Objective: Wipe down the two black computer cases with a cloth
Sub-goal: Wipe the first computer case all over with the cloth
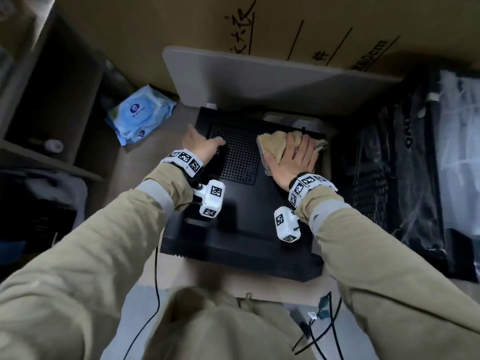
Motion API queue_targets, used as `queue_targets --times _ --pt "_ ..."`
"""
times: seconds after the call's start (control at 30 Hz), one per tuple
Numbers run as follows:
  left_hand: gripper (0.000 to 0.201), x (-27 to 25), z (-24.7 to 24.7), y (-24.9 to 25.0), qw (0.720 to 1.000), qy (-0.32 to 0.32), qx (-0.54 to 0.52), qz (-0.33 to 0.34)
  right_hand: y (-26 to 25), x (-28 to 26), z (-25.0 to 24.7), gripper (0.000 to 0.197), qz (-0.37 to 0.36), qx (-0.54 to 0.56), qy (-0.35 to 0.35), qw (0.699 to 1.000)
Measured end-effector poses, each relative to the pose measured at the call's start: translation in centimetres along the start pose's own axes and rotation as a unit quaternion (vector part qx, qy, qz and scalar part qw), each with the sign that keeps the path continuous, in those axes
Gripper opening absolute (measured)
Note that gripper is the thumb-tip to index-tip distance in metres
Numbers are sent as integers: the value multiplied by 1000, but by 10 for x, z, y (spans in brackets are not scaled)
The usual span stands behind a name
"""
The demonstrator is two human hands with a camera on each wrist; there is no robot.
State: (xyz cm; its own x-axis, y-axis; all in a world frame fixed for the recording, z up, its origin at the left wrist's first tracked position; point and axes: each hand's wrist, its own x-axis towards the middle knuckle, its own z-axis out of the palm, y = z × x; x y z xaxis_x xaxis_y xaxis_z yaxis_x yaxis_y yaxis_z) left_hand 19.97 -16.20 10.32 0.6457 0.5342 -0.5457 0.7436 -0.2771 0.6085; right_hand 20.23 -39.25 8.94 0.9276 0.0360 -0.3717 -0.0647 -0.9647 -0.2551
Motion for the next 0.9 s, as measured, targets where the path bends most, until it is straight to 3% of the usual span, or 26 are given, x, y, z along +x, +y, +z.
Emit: queue_targets --times 0.13,0.23,0.4,0.53,0.63,0.77,0.83,0.9 --pt "103 24 -1 5 998 -52 -42 -4 -28 23 -3 84 -26 -41 6 999" --pt "96 84 24 -36 992 -86 -93 -20 -63 37 -1 85 -56 -44 -12 997" --pt "38 24 -27 6 973 -152 -173 -21 -122 56 10 80 -141 -89 -40 985" --pt "45 12 -35 11 957 -170 -228 -54 -151 58 19 83 -200 -104 -66 972" --pt "22 8 -38 15 959 -163 -224 -54 -151 52 20 79 -235 -88 -64 966" --pt "55 5 -25 12 967 -110 -230 -21 -113 40 16 71 -185 -46 -37 981" --pt "62 13 -9 -3 977 -73 -199 -7 -83 29 12 70 -133 -30 -19 990" --pt "82 -2 1 -7 989 -34 -143 8 -44 9 7 70 -92 -29 -1 995"
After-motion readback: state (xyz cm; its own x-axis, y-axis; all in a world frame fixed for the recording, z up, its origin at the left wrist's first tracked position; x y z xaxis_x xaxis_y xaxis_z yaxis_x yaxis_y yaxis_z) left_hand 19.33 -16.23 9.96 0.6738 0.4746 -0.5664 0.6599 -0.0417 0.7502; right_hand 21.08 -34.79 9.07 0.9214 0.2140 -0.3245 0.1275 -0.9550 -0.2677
